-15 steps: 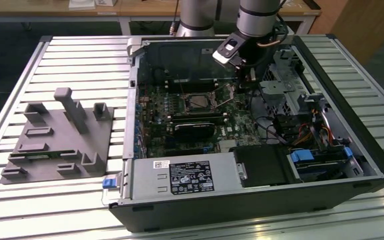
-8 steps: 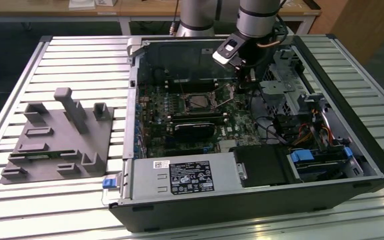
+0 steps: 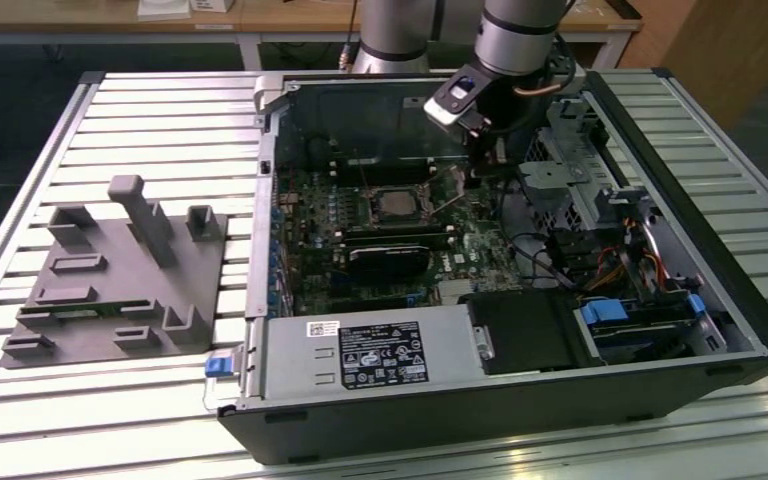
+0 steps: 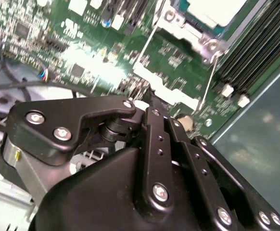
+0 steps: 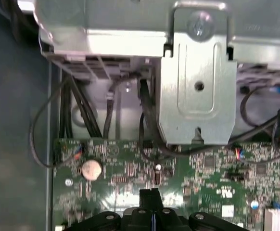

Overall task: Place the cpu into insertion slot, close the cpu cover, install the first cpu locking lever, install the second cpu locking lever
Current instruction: 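Close the cpu cover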

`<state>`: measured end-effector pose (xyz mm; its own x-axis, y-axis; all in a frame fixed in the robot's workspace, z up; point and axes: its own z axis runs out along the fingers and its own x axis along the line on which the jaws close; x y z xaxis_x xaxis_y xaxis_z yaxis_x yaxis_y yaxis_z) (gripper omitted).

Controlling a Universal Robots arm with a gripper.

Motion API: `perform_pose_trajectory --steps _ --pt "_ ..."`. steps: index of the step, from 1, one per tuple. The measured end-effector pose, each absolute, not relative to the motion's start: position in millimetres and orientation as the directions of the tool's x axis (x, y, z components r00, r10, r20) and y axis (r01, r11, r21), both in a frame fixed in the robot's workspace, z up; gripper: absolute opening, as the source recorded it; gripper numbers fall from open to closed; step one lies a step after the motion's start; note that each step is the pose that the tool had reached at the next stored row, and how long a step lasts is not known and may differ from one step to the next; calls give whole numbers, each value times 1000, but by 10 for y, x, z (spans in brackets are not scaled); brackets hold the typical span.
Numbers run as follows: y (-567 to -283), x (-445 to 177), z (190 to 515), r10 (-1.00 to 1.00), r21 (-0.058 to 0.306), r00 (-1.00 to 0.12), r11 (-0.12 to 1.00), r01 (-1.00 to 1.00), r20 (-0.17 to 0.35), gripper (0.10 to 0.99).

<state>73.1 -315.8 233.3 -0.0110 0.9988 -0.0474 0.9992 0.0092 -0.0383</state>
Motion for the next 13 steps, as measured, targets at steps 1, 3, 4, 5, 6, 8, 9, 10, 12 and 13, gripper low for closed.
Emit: perform_pose_trajectory --steps 1,3,4,5,6,8,9,10,12,13 --pt "-3158 732 2332 999 -50 -12 9 999 -47 106" --pt "-3158 736 2331 999 -79 -13 9 997 -47 106" --pt "-3158 739 2329 999 -95 -14 9 995 -47 106" --pt "-3158 741 2328 999 -112 -14 9 994 -46 106" --pt "-3158 744 2327 999 -127 -15 9 992 -46 106" --pt "-3158 750 2325 999 -161 -17 9 987 -46 106" --pt "-3158 754 2323 999 -194 -18 9 981 -45 106" --pt "-3158 754 2323 999 -194 -18 9 981 -45 106" --pt "-3158 737 2323 999 -192 -18 9 981 -45 106" --pt "-3158 716 2323 999 -189 -18 9 982 -45 106"
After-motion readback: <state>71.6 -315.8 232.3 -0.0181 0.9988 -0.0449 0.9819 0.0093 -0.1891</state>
